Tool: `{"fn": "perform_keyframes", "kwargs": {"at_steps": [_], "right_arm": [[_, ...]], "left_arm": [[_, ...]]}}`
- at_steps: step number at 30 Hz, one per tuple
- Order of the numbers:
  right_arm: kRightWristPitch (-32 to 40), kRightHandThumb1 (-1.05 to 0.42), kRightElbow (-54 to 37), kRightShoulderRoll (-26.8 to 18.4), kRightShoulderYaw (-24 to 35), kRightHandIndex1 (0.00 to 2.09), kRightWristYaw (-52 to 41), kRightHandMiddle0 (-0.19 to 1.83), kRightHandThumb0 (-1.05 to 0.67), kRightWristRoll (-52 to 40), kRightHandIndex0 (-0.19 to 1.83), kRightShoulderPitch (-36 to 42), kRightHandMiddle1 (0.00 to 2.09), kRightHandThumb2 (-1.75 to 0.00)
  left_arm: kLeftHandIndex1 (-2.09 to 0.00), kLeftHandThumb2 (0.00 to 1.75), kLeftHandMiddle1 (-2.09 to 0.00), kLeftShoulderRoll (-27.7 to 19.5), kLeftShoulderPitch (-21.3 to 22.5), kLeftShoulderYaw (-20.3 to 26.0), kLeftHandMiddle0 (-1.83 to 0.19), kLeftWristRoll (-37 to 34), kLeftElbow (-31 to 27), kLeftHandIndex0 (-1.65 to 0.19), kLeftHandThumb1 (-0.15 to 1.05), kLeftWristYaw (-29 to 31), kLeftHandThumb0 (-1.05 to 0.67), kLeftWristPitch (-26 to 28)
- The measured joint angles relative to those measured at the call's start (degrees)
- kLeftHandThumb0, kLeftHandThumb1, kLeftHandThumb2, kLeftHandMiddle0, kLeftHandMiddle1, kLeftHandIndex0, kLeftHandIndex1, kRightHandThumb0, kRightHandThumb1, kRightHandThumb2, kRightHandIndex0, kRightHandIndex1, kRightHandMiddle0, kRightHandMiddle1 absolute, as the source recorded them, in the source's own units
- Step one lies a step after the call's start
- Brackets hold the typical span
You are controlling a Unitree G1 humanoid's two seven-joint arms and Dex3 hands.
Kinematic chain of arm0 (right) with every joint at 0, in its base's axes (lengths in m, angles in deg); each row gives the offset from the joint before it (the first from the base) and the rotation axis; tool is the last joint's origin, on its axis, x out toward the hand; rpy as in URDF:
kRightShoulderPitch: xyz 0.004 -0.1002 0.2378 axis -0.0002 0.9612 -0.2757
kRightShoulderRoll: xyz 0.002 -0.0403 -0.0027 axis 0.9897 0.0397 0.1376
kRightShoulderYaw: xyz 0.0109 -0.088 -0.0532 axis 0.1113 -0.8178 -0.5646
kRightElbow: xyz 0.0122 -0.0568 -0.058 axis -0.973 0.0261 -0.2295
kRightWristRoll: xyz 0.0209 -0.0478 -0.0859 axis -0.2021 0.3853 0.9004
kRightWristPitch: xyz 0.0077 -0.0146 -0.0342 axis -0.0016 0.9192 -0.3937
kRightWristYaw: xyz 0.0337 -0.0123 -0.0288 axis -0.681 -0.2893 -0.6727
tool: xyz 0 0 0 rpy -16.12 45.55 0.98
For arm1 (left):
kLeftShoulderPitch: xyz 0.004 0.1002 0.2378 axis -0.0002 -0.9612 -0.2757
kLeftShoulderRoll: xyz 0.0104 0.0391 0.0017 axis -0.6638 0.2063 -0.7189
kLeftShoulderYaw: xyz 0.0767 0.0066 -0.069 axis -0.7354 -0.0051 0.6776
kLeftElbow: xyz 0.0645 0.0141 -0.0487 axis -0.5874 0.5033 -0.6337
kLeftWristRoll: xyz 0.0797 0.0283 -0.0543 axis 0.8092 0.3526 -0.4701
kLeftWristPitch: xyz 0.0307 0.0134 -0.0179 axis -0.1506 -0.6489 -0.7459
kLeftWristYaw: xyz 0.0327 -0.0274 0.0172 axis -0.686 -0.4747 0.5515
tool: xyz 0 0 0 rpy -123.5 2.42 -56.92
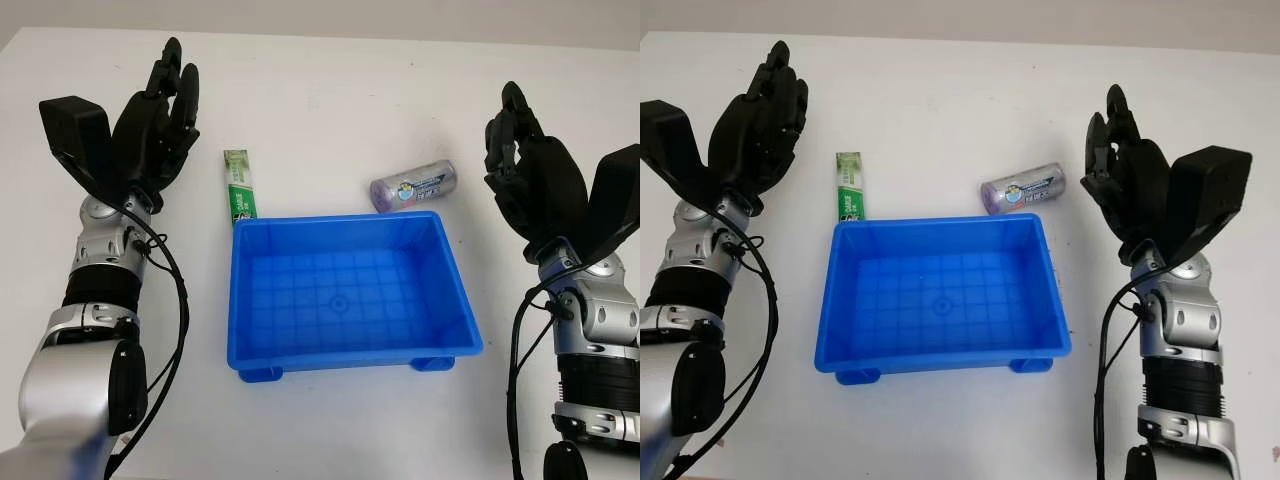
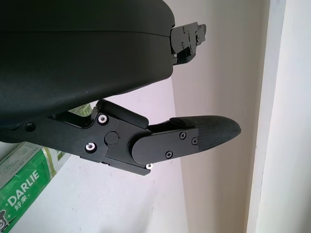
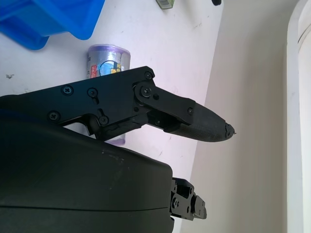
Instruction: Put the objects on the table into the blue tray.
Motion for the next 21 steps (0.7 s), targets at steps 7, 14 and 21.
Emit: {"fn": "perform_keyframes", "kwargs": {"at_steps": [7,14,21], "right_arm": [[0.36,-1.05,0.47,-0.65,-0.09,0.00,-1.19,-0.19,-0.70,0.09,-0.19,-0.58,0.00,-0.72],[-0.17,-1.05,1.76,-3.55,-0.49,0.05,-2.81,-0.12,-0.65,2.39,-0.12,-2.30,0.05,-0.36],[-9.22,-0.83,4.57,-15.55,-6.80,0.21,-2.65,-0.09,-0.49,18.26,0.17,-11.87,0.72,-0.05]], "left_arm": [[-0.01,0.56,0.00,0.18,-0.03,-0.51,0.19,0.65,0.87,0.19,1.05,-0.33,-0.76,-1.60],[-0.02,0.60,-0.02,0.76,-0.17,-1.48,0.18,1.35,0.86,0.17,1.05,-1.21,-0.77,-1.59],[-0.03,0.61,-0.04,1.37,-1.39,-1.80,0.19,1.99,0.54,0.17,1.05,-2.96,-0.75,-1.31]]}}
